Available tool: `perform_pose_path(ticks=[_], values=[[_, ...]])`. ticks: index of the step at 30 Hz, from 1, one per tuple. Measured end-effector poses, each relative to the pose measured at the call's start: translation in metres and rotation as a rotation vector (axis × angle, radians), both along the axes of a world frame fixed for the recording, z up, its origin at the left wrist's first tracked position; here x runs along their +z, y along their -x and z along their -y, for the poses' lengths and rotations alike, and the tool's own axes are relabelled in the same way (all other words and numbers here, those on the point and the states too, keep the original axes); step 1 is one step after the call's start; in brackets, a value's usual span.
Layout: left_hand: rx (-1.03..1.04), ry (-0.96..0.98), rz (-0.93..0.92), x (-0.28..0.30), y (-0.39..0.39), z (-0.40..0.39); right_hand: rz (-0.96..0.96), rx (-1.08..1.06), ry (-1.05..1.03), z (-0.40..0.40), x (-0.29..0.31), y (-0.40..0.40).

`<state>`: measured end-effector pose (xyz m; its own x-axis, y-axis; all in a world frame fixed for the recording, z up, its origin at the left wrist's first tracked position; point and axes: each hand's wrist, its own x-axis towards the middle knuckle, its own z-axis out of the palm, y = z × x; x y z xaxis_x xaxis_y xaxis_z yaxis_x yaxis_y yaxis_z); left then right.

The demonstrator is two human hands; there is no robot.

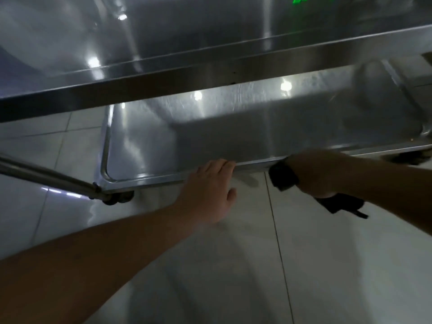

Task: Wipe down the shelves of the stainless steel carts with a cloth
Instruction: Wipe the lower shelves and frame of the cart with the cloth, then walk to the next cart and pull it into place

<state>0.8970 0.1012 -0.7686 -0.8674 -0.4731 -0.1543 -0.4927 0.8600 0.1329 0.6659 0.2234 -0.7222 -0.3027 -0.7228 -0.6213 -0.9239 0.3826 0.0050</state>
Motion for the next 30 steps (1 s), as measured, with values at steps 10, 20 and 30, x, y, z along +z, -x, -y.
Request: perform_pose_path(ticks=[10, 20, 30], values=[[0.121, -0.384, 0.592, 0.101, -0.072, -0.057, 0.313, -0.128, -0.205, -0.088, 0.045, -0.106], [0.337, -0.484, 0.556, 0.344, -0.151, -0.112, 0.452, -0.232, -0.207, -0.119, 0.308, -0.187], [0.619, -0.556, 0.446, 0.611, -0.248, -0.063, 0.231, 0.3, -0.186, 0.008, 0.574, -0.285]])
